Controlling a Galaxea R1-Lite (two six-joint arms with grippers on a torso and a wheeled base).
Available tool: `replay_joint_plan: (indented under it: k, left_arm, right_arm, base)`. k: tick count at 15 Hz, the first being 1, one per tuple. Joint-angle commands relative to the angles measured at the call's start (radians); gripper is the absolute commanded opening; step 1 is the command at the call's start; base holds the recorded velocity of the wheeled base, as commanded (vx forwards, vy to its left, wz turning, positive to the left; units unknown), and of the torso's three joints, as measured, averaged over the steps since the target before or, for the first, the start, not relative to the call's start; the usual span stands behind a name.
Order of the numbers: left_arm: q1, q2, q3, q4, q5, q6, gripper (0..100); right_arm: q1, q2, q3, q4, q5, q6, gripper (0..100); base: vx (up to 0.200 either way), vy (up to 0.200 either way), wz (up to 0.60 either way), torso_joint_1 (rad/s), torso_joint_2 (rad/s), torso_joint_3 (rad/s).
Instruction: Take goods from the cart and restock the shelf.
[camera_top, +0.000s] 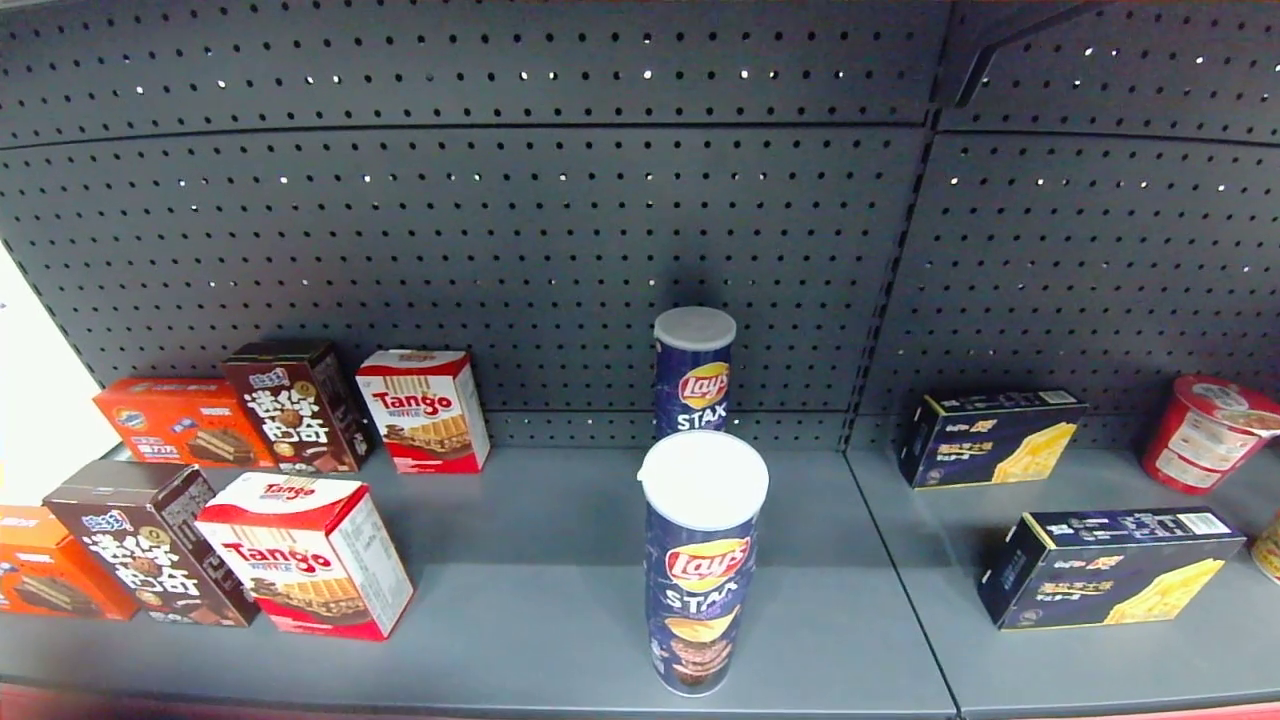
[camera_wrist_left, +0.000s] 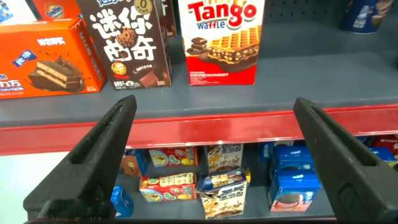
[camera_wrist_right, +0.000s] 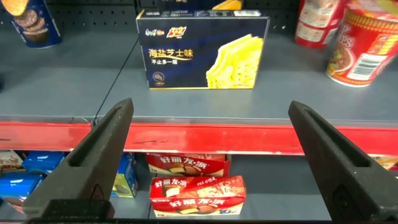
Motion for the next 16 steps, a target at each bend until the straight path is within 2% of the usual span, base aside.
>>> replay_joint_plan:
  k: [1, 16]
  left_arm:
    - [0.0, 0.0, 0.0, 0.0, 0.0, 0.0, 100]
    - [0.0, 0.0, 0.0, 0.0, 0.0, -0.004, 100]
  right_arm:
    - [0.0, 0.003, 0.0, 0.0, 0.0, -0.001, 100]
    - [0.0, 0.003, 0.0, 0.0, 0.006, -0.016, 100]
  base:
    - [0.0, 0.0, 0.0, 0.0, 0.0, 0.0]
    - [0.0, 0.0, 0.0, 0.0, 0.0, 0.0]
